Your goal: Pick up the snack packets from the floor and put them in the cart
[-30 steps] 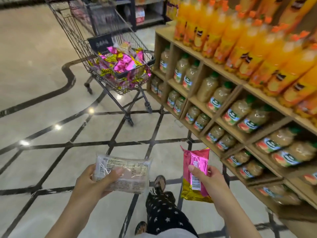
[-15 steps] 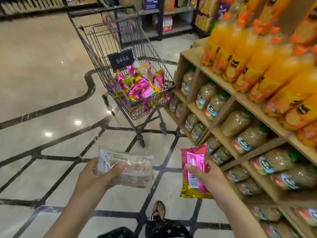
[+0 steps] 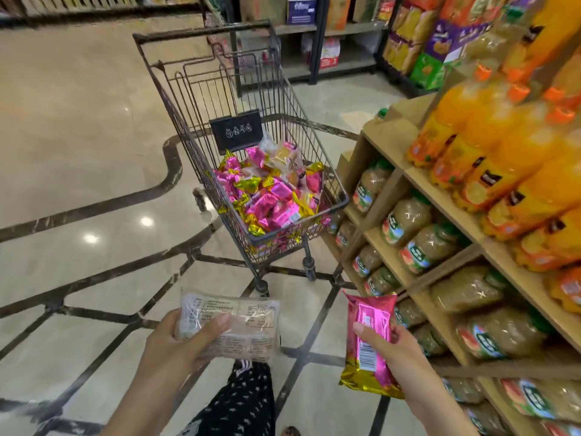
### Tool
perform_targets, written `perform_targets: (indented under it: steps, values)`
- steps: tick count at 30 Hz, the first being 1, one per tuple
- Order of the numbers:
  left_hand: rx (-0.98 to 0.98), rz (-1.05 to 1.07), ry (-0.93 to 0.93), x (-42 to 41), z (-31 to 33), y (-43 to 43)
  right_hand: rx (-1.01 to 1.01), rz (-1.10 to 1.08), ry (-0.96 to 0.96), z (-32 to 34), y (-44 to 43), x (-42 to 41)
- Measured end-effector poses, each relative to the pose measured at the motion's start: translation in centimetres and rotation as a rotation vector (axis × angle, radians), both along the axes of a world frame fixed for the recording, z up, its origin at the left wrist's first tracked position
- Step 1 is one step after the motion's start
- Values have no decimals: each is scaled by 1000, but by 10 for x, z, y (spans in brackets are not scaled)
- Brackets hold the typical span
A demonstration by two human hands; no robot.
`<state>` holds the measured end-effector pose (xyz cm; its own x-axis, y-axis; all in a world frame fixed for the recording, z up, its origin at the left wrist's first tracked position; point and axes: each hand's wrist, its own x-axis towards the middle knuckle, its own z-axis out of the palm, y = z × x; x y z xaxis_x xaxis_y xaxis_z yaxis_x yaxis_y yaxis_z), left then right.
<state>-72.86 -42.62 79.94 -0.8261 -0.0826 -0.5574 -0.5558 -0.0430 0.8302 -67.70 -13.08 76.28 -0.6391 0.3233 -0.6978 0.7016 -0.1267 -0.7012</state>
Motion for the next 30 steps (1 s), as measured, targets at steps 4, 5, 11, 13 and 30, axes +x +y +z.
perform_targets:
  steps: [4, 5, 11, 13, 30]
  values:
    - [-12, -22, 6, -83, -7, -6, 10, 5, -5, 2, -2, -76]
    - [-17, -27, 3, -104, -5, -6, 11, 7, 4, 4, -4, -95]
    - [-27, -65, 28, -216, 1, -8, 33, 0, 81, 13, -20, -205]
    - [-65, -77, 24, -246, 1, -7, 34, 18, 95, 13, -23, -233]
    - [-108, 34, 18, -406, 9, 63, 110, 151, 83, -4, 51, -426]
